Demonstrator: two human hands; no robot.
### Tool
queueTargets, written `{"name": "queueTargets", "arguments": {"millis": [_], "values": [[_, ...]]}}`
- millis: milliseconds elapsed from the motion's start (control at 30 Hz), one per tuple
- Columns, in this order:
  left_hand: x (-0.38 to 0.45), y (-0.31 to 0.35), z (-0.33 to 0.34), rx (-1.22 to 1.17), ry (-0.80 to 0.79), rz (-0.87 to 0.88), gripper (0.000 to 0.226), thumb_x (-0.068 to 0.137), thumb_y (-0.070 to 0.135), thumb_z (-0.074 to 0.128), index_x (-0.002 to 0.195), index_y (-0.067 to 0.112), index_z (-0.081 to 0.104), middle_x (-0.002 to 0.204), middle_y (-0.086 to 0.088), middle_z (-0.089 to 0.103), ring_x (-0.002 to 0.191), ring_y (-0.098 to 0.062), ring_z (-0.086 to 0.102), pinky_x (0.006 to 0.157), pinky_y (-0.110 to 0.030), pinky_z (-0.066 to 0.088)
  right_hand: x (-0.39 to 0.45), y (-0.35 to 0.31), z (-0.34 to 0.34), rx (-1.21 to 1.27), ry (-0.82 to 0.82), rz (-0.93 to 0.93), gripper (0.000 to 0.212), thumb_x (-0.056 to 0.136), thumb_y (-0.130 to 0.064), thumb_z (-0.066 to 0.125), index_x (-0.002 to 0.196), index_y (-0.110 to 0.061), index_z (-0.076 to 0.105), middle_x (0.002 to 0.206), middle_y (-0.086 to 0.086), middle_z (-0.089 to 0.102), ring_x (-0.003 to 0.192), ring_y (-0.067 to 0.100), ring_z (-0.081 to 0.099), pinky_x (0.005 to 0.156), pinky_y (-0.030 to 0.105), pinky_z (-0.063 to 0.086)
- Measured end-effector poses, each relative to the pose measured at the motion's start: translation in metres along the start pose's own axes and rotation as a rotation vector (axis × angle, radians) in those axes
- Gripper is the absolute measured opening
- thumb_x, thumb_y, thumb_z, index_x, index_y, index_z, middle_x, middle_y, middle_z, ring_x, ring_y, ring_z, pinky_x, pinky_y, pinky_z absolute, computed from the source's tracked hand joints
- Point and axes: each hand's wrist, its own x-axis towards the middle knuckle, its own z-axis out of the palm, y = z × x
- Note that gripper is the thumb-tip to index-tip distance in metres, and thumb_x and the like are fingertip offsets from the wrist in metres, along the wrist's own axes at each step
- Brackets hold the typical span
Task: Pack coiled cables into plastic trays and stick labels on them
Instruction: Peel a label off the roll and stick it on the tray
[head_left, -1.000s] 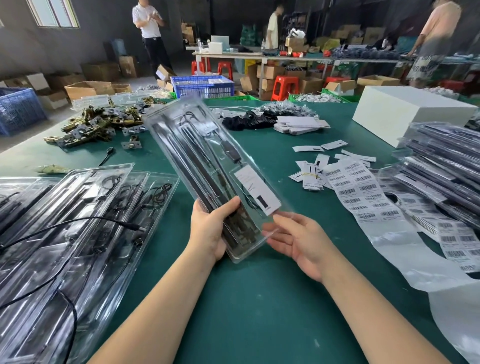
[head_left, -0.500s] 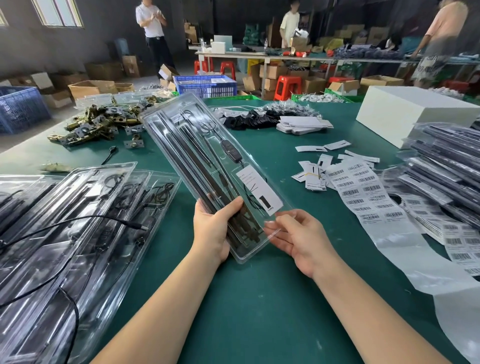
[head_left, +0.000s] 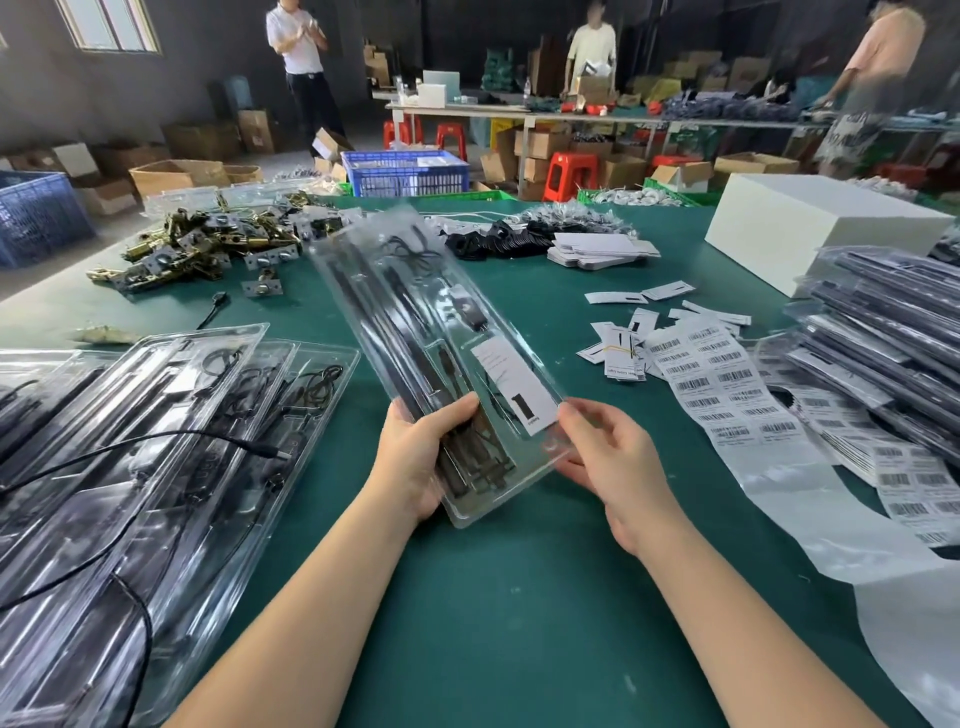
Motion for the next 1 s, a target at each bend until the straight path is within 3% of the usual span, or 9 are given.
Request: {"name": "queueTargets", "arguments": {"millis": [133,300,400,533,667,767,833,933,1000], "values": [[-0.003,0.006,-0.001,0.184,-0.210,-0.119,0.044,0.069,0.004,0.078,0.109,0.009,0.061,0.098,-0.019,0.072,0.081,-0.031,0.072,0.065,-0.039,0.058,0.000,-0.006,-0.011,0.097,-0.178,0.117,0.020,0.093,-0.023,0.062,0.111,-0.013,0.064,0.099,0.009,0.075,0.079,0.024,0.073,0.055,0.030,0.056],[-0.005,0.001,0.001,0.376,-0.309,-0.052,0.043,0.071,0.008,0.079,0.111,0.007,0.063,0.101,-0.014,0.073,0.090,-0.029,0.071,0.070,-0.034,0.057,0.002,0.001,-0.013,-0.084,-0.102,0.013,0.016,0.095,-0.028,0.060,0.096,-0.019,0.073,0.098,0.008,0.075,0.092,0.023,0.071,0.087,0.051,0.056],[-0.006,0.000,0.000,0.324,-0.303,-0.060,0.029,0.083,0.012,0.071,0.110,0.007,0.063,0.099,-0.015,0.073,0.086,-0.027,0.071,0.068,-0.033,0.057,0.000,0.001,-0.011,-0.091,-0.069,-0.002,0.022,0.096,-0.026,0.059,0.084,-0.019,0.076,0.098,0.020,0.072,0.086,0.028,0.067,0.088,0.063,0.050],[-0.006,0.000,-0.003,0.312,-0.290,-0.049,0.030,0.086,0.011,0.067,0.114,0.008,0.060,0.102,-0.014,0.073,0.088,-0.027,0.071,0.068,-0.034,0.057,0.000,0.000,-0.011,-0.065,-0.091,0.031,0.023,0.097,-0.026,0.058,0.085,-0.020,0.076,0.093,0.011,0.075,0.083,0.022,0.070,0.086,0.054,0.055],[-0.006,0.003,-0.006,0.363,-0.335,-0.063,0.033,0.081,0.012,0.071,0.113,0.010,0.059,0.097,-0.013,0.073,0.084,-0.028,0.071,0.068,-0.036,0.057,0.005,-0.005,-0.012,-0.041,-0.120,0.105,0.013,0.096,-0.021,0.057,0.102,-0.012,0.065,0.092,0.010,0.073,0.079,0.021,0.070,0.072,0.040,0.058],[-0.008,0.002,-0.004,0.398,-0.398,-0.078,0.044,0.074,0.016,0.073,0.115,0.009,0.058,0.104,-0.015,0.071,0.089,-0.029,0.070,0.074,-0.040,0.056,0.015,-0.014,-0.011,0.044,-0.039,0.171,0.016,0.092,-0.026,0.064,0.098,-0.012,0.059,0.084,0.009,0.067,0.081,0.028,0.065,0.083,0.051,0.053],[-0.007,0.001,-0.003,0.393,-0.408,-0.072,0.044,0.073,0.015,0.073,0.115,0.009,0.058,0.106,-0.016,0.070,0.090,-0.029,0.069,0.076,-0.040,0.056,0.024,-0.023,-0.011,0.080,-0.027,0.225,0.025,0.089,-0.024,0.068,0.107,-0.011,0.058,0.086,0.010,0.065,0.081,0.029,0.064,0.086,0.054,0.052],[-0.007,0.003,-0.005,0.387,-0.440,-0.094,0.039,0.074,0.014,0.073,0.111,0.011,0.060,0.104,-0.017,0.071,0.088,-0.030,0.070,0.073,-0.038,0.057,0.036,-0.036,-0.007,0.072,-0.075,0.298,0.042,0.086,-0.023,0.070,0.121,-0.005,0.054,0.086,0.012,0.065,0.068,0.026,0.065,0.065,0.041,0.057],[-0.007,0.002,-0.005,0.408,-0.451,-0.083,0.043,0.074,0.013,0.073,0.114,0.011,0.059,0.105,-0.015,0.071,0.090,-0.029,0.070,0.074,-0.038,0.057,0.045,-0.041,-0.004,0.070,-0.048,0.323,0.039,0.086,-0.015,0.069,0.120,-0.003,0.055,0.077,0.012,0.064,0.060,0.025,0.064,0.058,0.037,0.056]]}}
